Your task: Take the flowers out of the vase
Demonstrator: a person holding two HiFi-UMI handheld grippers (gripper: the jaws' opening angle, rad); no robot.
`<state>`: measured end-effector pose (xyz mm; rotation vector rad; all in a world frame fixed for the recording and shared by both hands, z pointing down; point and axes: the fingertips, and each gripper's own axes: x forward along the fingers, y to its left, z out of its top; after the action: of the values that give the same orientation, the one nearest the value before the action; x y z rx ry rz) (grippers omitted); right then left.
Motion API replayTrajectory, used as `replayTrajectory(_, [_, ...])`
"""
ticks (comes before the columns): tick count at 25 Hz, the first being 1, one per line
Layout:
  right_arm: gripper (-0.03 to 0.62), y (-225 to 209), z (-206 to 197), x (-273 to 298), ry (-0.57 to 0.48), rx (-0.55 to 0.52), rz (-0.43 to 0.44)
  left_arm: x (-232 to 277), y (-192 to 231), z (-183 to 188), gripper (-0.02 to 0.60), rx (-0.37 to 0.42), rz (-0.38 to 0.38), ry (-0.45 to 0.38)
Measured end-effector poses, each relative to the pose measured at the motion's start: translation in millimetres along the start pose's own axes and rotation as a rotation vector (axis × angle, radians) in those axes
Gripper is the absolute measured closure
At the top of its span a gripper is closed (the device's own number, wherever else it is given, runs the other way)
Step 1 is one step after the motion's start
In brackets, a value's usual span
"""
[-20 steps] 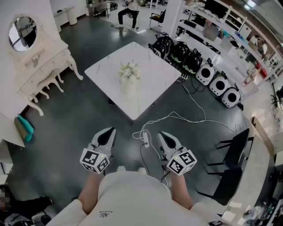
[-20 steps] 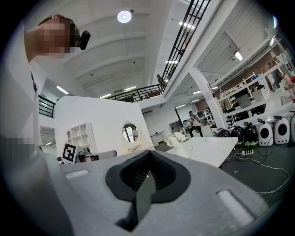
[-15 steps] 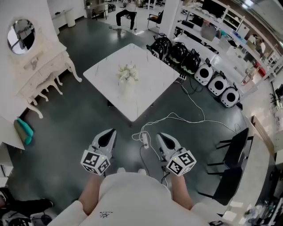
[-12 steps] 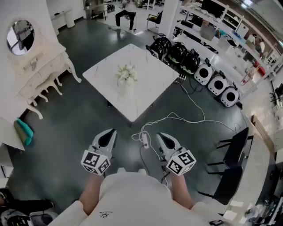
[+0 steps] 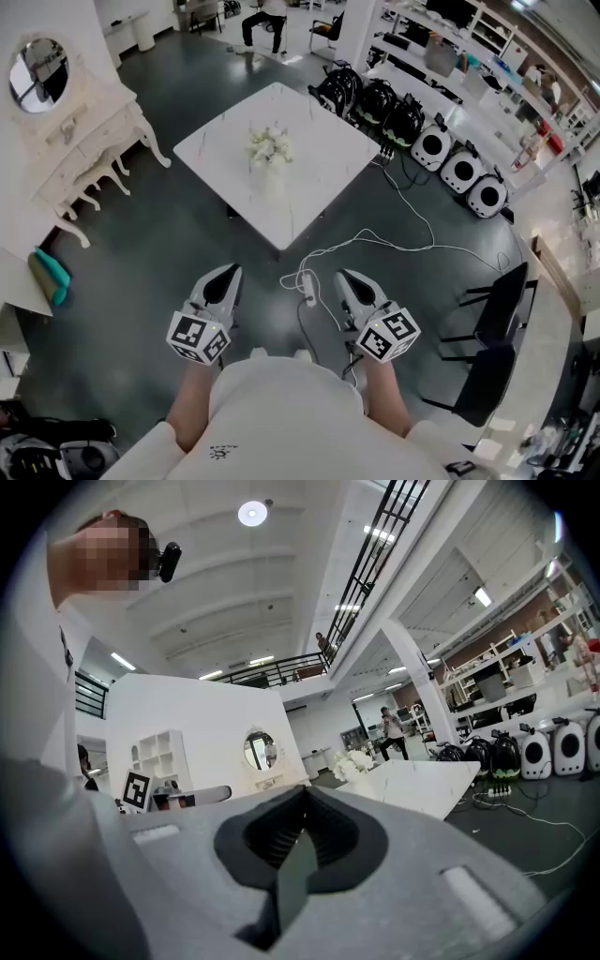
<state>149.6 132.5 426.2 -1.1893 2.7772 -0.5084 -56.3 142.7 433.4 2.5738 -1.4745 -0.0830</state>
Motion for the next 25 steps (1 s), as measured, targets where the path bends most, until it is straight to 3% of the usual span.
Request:
replayTrajectory(13, [0.594, 3, -7, 4, -0.023, 0.013, -0.067, -16, 29, -2, 0.592, -0.009, -0.009, 0.002])
replayTrajectory(25, [0.594, 42, -17, 29, -0.008, -0.017, -0.061, -45, 59, 0, 0.592, -0.012, -0.034, -0.001])
